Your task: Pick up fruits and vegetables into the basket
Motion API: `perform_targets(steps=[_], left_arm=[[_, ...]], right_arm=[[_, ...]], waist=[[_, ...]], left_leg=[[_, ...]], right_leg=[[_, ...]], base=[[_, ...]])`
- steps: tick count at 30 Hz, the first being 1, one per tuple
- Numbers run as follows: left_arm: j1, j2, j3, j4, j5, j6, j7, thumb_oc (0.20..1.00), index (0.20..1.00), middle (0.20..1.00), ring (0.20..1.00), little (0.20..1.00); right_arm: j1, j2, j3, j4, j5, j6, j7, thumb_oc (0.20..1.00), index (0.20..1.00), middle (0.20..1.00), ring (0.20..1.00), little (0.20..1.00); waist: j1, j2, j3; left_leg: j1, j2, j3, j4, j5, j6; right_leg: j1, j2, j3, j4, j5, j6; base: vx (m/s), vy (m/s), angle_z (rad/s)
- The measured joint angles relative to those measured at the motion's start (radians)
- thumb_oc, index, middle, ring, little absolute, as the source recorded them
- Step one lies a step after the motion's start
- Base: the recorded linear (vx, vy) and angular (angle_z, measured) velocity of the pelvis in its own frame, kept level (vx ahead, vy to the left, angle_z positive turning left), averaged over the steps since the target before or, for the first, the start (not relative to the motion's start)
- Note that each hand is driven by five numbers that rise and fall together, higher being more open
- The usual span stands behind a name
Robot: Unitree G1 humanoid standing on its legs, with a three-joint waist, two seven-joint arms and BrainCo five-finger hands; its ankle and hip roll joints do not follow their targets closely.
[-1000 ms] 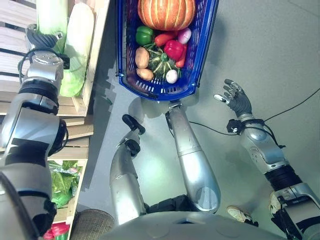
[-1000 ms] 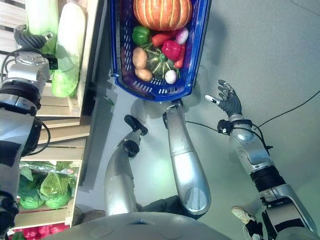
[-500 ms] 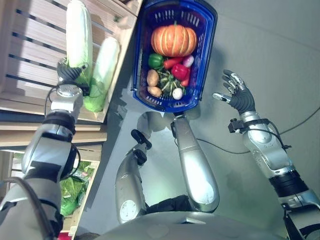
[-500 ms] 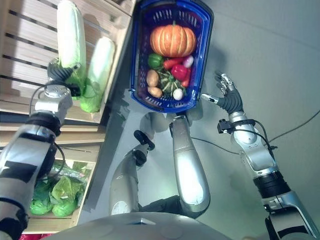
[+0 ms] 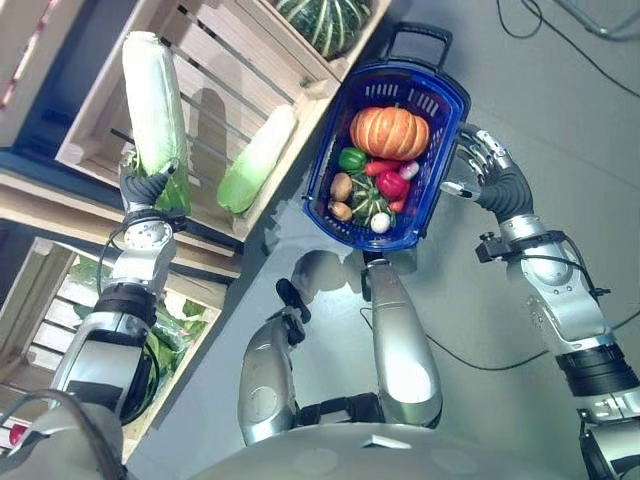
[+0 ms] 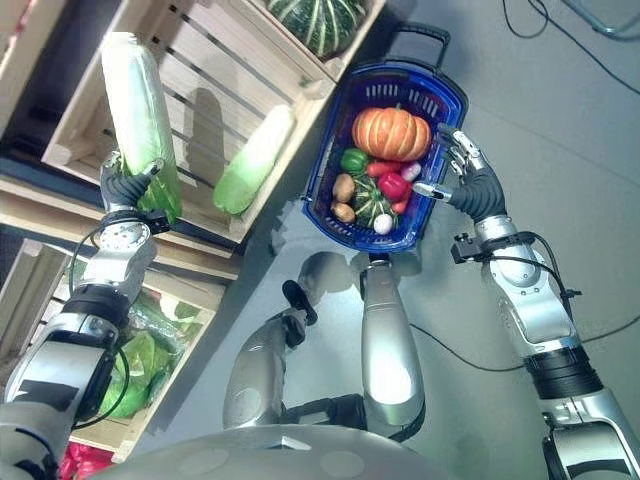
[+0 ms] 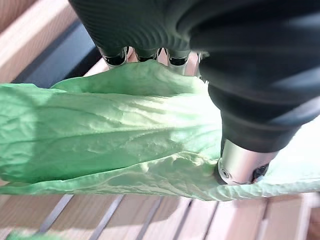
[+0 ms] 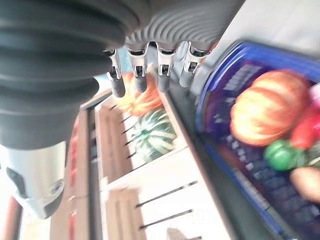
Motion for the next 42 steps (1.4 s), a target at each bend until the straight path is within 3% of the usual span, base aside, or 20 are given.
perform_targets(steps=[8,15,18,20,25,29,33,42], left_arm=[[0.089,-0.006,0.006,-0.264,0.19,-0.077,0.009,0.2,0.2,0.2,0.2,0.2],[0.089,-0.006,-0.016,-0.413,0.368,-0.092,-0.037,0.2,0.2,0.2,0.2,0.2],[0.086,-0.006,-0.048,-0.425,0.417,-0.097,-0.066,0.2,0.2,0.2,0.2,0.2],[0.086,-0.006,-0.101,-0.425,0.481,-0.097,-0.075,0.2,0.2,0.2,0.2,0.2],[0.086,-0.014,-0.183,-0.428,0.548,-0.094,-0.077,0.2,0.2,0.2,0.2,0.2],[0.086,-0.029,-0.223,-0.432,0.595,-0.058,-0.077,0.2,0.2,0.2,0.2,0.2],[0.086,-0.03,-0.283,-0.432,0.673,-0.053,-0.075,0.2,0.2,0.2,0.2,0.2],[0.086,-0.033,-0.317,-0.436,0.743,0.057,-0.052,0.2,0.2,0.2,0.2,0.2]], right_arm=[[-0.085,0.111,0.014,-0.014,0.179,0.014,0.031,1.0,1.0,1.0,1.0,1.0],[-0.201,0.206,0.131,-0.057,0.322,0.035,0.081,1.0,1.0,1.0,1.0,1.0],[-0.226,0.225,0.167,-0.062,0.366,0.049,0.08,1.0,1.0,1.0,1.0,1.0],[-0.226,0.255,0.199,-0.062,0.407,0.058,0.066,1.0,1.0,1.0,1.0,1.0],[-0.224,0.352,0.252,-0.011,0.569,0.078,0.019,1.0,1.0,1.0,1.0,1.0],[-0.22,0.375,0.287,0.025,0.617,0.076,-0.06,1.0,1.0,1.0,1.0,1.0],[-0.216,0.417,0.295,0.081,0.686,0.079,-0.129,1.0,1.0,1.0,1.0,1.0],[-0.209,0.452,0.316,0.135,0.704,0.07,-0.304,1.0,1.0,1.0,1.0,1.0]], waist=[[0.083,0.003,-0.001],[0.143,0.0,-0.005],[0.161,-0.003,-0.03],[0.185,-0.003,-0.1],[0.2,-0.025,-0.194],[0.211,-0.055,-0.226],[0.218,-0.076,-0.239],[0.216,-0.087,-0.247]], left_leg=[[0.096,0.001,-0.043,-0.04,0.013,0.0],[0.164,0.002,-0.081,-0.067,0.019,-0.002],[0.181,0.001,-0.096,-0.078,0.02,-0.001],[0.174,0.001,-0.104,-0.092,0.021,-0.002],[0.221,0.002,-0.106,-0.122,0.021,-0.002],[0.241,0.001,-0.102,-0.122,0.016,0.005],[0.245,0.0,-0.1,-0.119,0.014,0.009],[0.251,-0.001,-0.098,-0.118,0.012,0.012]], right_leg=[[0.13,-0.011,-0.06,-0.045,-0.001,0.0],[0.236,-0.017,-0.109,-0.085,-0.001,0.002],[0.268,-0.018,-0.126,-0.104,0.001,0.002],[0.272,-0.018,-0.142,-0.12,0.0,0.004],[0.341,-0.013,-0.166,-0.169,0.002,0.015],[0.375,-0.013,-0.172,-0.19,0.006,0.023],[0.39,-0.014,-0.171,-0.207,0.015,0.032],[0.399,-0.014,-0.169,-0.217,0.023,0.032]], base=[[0.05,-0.108,0.17],[0.08,-0.097,0.17],[0.09,-0.101,0.18],[0.08,-0.089,0.15],[0.05,-0.062,0.13],[0.03,-0.029,0.06],[0.0,0.0,0.0],[0.0,0.001,0.0]])
